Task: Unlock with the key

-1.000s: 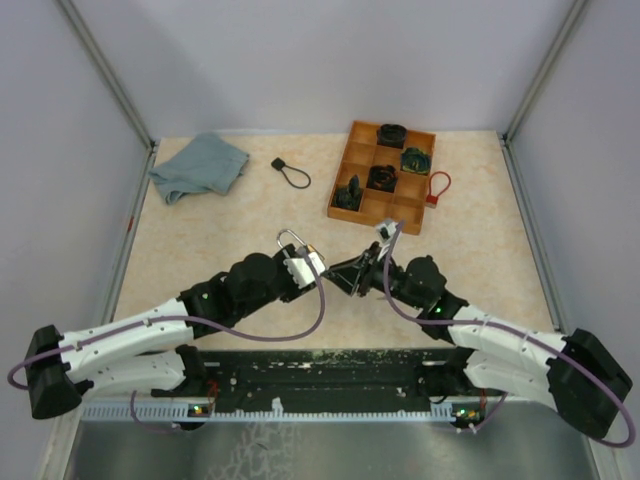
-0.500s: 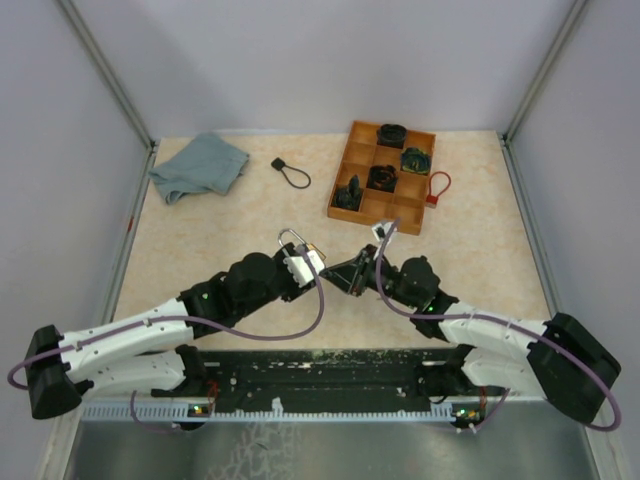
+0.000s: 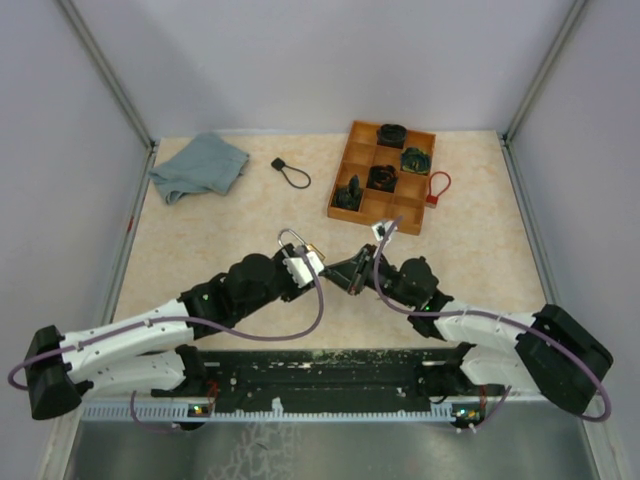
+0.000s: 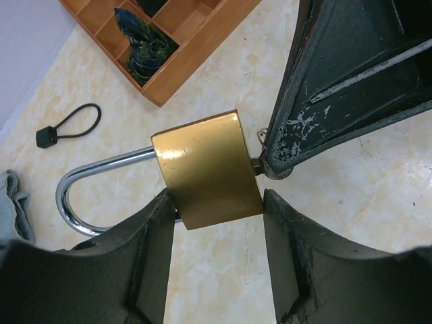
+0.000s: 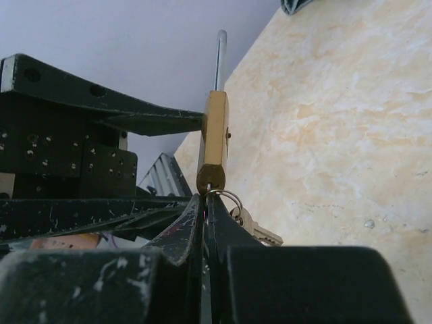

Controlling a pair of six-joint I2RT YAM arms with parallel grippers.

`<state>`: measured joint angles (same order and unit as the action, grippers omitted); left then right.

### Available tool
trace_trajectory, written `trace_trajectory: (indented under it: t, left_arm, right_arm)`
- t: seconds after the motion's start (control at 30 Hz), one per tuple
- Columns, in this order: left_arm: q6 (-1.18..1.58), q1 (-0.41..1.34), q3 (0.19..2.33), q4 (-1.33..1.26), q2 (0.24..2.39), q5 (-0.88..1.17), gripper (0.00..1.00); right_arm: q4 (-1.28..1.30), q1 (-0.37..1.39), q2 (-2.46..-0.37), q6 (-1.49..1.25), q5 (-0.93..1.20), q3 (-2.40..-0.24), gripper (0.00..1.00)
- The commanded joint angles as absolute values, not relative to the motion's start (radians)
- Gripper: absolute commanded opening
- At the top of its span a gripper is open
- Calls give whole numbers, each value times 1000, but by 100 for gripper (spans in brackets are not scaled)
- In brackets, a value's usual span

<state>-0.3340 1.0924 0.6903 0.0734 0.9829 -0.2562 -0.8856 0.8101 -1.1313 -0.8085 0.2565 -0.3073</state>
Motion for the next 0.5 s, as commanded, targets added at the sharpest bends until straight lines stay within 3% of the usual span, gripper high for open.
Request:
trace_trajectory:
  t: [0.0, 0.47]
  left_arm:
    - [-340, 1113, 663, -116, 948, -167, 0]
    - [-603, 1185, 399, -668, 849, -156, 0]
  right_arm:
    - [-1086, 810, -1180, -902, 271, -304, 0]
    - [-1641, 803, -1472, -1358, 295, -296, 0]
